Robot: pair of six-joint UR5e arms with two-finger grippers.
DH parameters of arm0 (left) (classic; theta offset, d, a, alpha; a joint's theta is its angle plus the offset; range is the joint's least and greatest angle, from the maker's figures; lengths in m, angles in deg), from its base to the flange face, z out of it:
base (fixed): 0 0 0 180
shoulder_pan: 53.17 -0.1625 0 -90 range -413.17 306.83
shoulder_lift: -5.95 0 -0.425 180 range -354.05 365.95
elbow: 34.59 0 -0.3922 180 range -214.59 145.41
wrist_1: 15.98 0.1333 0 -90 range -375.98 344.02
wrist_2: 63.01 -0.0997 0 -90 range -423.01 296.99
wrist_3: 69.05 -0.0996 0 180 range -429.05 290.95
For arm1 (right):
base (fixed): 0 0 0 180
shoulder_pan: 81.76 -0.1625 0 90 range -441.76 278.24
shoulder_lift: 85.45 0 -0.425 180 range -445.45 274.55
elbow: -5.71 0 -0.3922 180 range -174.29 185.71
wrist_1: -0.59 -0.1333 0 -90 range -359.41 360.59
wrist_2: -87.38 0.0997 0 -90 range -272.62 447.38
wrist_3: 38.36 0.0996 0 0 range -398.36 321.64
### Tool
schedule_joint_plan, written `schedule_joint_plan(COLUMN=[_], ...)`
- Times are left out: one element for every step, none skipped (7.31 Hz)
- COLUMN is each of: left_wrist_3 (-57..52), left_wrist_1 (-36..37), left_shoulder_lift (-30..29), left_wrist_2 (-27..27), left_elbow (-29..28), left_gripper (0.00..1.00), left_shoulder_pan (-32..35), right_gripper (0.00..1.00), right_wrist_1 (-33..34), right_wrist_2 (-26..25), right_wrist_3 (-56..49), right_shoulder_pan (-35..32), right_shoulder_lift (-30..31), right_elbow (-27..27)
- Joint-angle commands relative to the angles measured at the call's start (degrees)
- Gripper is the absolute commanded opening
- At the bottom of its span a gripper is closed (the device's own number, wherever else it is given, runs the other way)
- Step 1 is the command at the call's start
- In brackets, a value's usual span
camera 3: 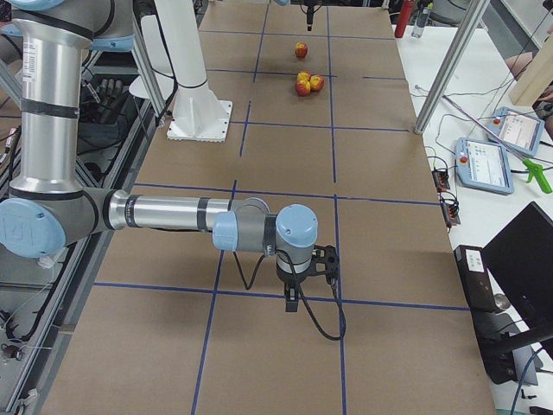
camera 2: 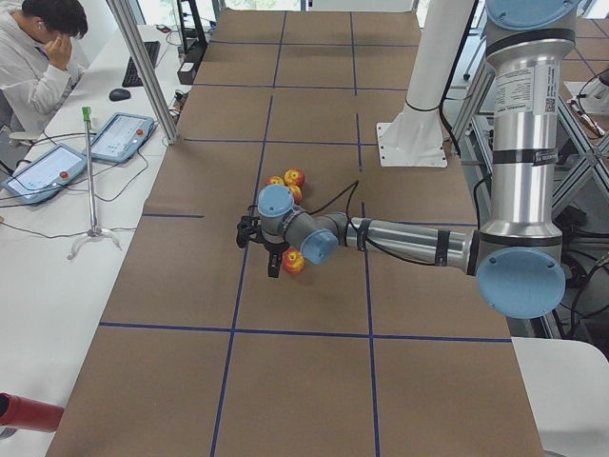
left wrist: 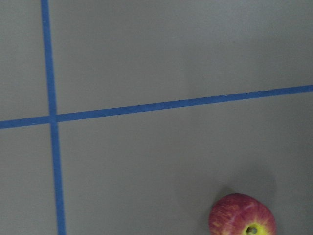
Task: Stack apples
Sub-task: 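Lower the left gripper onto the lone red-yellow apple and close it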
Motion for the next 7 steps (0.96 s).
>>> schedule_joint_plan(left_wrist_3=[8.5,10.6,11.9,12.3,12.7,12.8,12.7], left_wrist_1=[-0.2,0.0,0.0,0.1,0.2,0.1,0.2], left_shoulder_lift=[0.0,0.0,0.0,0.0,0.0,-0.6,-0.7], left_wrist_2=[-4.0,-6.8,-8.4,-8.7,-8.8,-8.9,-9.0], left_elbow=[0.7,0.5,-0.1,-0.1,-0.8,-2.2,-2.4], left_gripper=[1.00,1.00,1.00,1.00,1.00,1.00,1.00], left_shoulder_pan=[-5.9,-8.7,-10.8,-11.3,-12.6,-13.1,-13.2], right_gripper=[1.00,1.00,1.00,1.00,1.00,1.00,1.00], right_wrist_1=[0.0,0.0,0.0,0.0,0.0,0.0,0.0], right_wrist_2=[0.0,0.0,0.0,0.0,0.0,0.0,0.0], right_wrist_3=[0.0,0.0,0.0,0.0,0.0,0.0,0.0], right_shoulder_pan=[0.0,0.0,0.0,0.0,0.0,0.0,0.0], right_shoulder_lift=[0.0,0.0,0.0,0.0,0.0,0.0,0.0], right_elbow=[0.0,0.0,0.0,0.0,0.0,0.0,0.0])
